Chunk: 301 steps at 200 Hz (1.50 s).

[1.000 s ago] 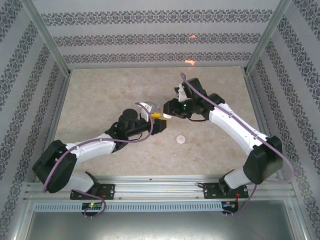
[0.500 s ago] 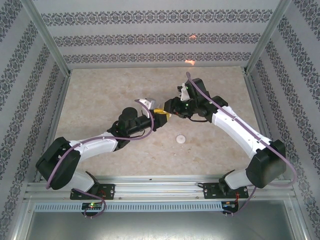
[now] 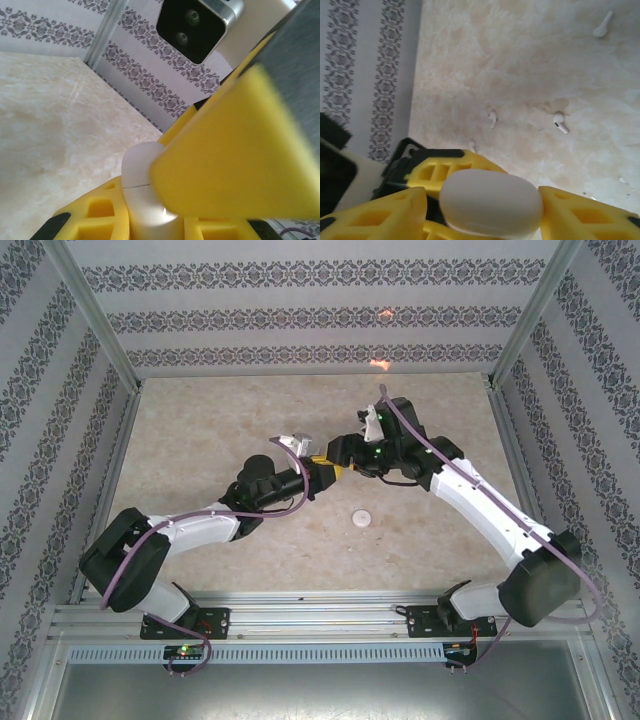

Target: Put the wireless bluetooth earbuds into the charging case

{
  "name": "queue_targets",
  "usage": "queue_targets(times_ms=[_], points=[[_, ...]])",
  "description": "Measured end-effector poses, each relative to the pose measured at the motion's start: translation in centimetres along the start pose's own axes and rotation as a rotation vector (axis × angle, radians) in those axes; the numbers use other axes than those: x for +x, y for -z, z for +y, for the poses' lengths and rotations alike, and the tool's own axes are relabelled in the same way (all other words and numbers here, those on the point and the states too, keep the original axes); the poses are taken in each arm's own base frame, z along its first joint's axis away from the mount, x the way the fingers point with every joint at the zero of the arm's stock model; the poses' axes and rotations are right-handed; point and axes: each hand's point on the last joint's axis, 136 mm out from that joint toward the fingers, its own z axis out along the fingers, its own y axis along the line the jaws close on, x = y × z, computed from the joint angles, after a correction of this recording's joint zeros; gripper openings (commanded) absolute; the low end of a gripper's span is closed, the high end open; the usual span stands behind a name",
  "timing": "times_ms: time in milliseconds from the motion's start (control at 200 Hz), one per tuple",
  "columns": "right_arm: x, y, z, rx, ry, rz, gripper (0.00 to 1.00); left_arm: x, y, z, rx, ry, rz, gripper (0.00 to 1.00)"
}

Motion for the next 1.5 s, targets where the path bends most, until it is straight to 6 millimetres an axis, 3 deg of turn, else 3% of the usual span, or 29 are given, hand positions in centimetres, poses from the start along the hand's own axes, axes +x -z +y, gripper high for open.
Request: queue_targets(times_ms=[125,275,365,465,575,819,1074,1504], points=[[-0.9,2.9,1.2,-0.082,0.026,-0.07,0.62,-1.6,1.2,-0.1,0.005,-0.003,-0.014,0.06],[-2.3,6.7,3.1,-0.208,0.094,-0.179,0.58,-5.0,3.5,-1.4,0.038,-0.019,-0.034,0.05],[-2.2,7.6,4.9,-0.299,0.157,-0.196,0.57,-7.5,4.4,-2.9,0.096,-0.016,-0.056,0.04],[-1.8,7.9,6.0,-0.378,0.21,-0.199,0.58,-9.0,4.7,-4.6,0.174,0.016,-0.06,0.04],[-1.7,8.0,6.7,-0.435,0.245,-0.203,0.59,-9.3,4.5,-6.0,0.268,0.077,-0.044,0.04],[-1.6,8.6,8.2,-0.509,0.298,-0.208,0.54,-8.9,4.3,-6.7,0.303,0.129,0.014,0.04],[-0.7,7.4,9.3,-0.545,0.319,-0.152,0.52,-9.7,4.5,-8.1,0.339,0.115,0.021,0.04],[-0.6,7.1,10.6,-0.582,0.321,-0.119,0.19,-9.6,4.6,-8.6,0.362,0.123,0.034,0.06]])
